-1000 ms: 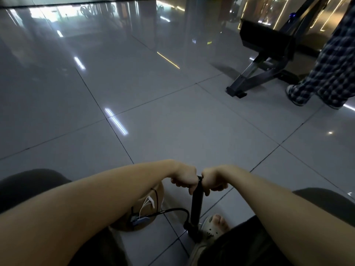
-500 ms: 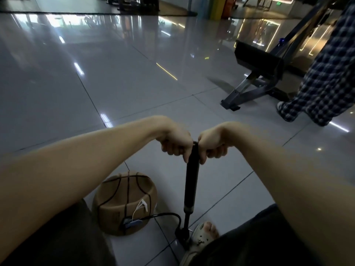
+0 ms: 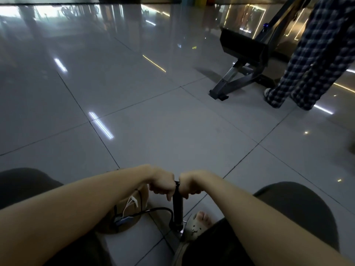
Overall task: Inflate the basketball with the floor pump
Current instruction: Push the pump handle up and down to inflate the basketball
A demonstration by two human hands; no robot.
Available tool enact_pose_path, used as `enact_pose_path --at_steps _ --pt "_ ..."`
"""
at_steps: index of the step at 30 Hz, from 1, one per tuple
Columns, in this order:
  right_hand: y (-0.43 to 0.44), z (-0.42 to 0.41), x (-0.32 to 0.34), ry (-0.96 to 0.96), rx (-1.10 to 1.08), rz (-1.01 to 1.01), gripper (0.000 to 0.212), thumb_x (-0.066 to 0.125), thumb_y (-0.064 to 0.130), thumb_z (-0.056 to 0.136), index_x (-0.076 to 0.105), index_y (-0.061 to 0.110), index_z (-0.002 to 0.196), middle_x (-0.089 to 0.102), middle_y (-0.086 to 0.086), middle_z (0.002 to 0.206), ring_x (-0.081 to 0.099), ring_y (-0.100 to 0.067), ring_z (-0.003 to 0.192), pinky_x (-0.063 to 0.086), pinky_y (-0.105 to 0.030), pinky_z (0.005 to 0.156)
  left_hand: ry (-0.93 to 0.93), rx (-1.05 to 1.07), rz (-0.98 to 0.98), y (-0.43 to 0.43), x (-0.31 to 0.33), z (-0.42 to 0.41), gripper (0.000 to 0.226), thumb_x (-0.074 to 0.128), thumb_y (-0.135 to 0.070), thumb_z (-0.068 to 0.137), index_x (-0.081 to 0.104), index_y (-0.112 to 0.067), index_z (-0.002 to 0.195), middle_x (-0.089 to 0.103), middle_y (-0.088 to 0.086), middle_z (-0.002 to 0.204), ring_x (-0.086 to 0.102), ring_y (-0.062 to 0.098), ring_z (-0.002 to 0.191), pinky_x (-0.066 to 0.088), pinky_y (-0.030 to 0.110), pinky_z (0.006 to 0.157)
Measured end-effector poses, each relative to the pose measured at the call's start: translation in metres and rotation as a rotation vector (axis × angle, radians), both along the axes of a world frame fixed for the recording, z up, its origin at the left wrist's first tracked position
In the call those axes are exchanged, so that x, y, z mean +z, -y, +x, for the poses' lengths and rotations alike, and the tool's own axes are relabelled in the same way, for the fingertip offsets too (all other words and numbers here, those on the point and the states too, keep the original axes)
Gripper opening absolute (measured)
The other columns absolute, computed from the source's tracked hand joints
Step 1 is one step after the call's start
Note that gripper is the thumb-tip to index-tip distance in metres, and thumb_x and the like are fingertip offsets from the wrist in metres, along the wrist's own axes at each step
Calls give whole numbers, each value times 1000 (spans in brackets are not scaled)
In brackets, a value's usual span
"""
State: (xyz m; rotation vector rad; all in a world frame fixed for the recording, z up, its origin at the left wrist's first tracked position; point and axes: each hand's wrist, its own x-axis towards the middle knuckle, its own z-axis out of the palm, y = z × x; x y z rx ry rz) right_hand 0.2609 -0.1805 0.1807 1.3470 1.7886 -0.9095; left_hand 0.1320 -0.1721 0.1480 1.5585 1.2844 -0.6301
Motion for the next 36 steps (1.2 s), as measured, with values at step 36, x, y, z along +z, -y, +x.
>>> enact_pose_path --at_steps 36 --pt "-27 12 76 -16 -64 -71 18 66 12 90 53 11 77 36 -1 53 29 -17 46 24 -26 49 22 25 46 -13 96 2 31 73 -18 88 52 -16 66 40 -2 54 32 15 45 23 26 49"
